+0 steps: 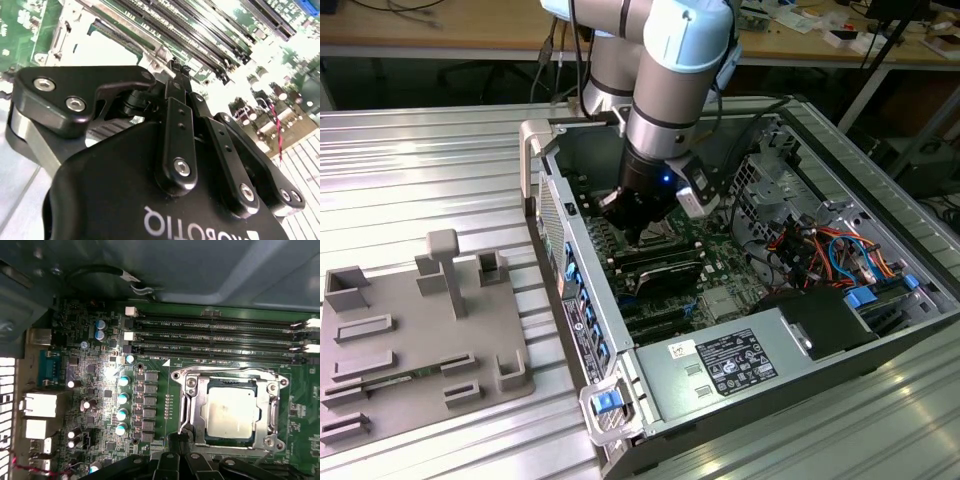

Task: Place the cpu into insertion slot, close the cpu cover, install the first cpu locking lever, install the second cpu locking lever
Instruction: 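Install the second cpu locking lever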

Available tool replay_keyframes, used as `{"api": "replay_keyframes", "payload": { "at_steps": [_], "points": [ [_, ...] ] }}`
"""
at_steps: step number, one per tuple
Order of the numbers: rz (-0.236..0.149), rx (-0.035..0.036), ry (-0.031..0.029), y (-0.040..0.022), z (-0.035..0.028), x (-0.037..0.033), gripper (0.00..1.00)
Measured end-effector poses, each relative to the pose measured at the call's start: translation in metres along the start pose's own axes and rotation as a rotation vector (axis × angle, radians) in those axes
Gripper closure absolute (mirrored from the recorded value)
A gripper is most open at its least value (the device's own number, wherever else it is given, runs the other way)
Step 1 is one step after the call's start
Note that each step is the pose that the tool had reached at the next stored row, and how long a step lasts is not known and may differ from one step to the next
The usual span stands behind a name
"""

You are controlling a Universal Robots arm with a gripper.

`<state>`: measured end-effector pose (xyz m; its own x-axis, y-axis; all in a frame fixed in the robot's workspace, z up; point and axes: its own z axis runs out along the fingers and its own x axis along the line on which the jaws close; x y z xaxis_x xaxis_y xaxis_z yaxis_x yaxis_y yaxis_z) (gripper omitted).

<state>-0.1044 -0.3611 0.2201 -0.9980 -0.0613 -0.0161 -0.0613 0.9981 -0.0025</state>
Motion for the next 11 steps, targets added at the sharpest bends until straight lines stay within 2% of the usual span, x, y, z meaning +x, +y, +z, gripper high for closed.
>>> {"api": "replay_keyframes", "payload": {
  "at_steps": [3, 4, 5, 7, 11],
  "points": [
    [0.000, 0.0001, 0.0002, 0.0003, -0.0072, -0.0017, 0.89],
    [0.000, 0.0025, 0.0002, 0.0012, -0.0176, -0.0064, 0.89],
    [0.000, 0.0070, 0.0004, 0.0014, -0.0224, -0.0121, 0.89],
    [0.000, 0.0106, 0.0007, 0.0033, -0.0249, -0.0371, 0.89],
    [0.000, 0.0172, 0.0013, 0.0022, -0.0251, -0.0411, 0.89]
  ]
}}
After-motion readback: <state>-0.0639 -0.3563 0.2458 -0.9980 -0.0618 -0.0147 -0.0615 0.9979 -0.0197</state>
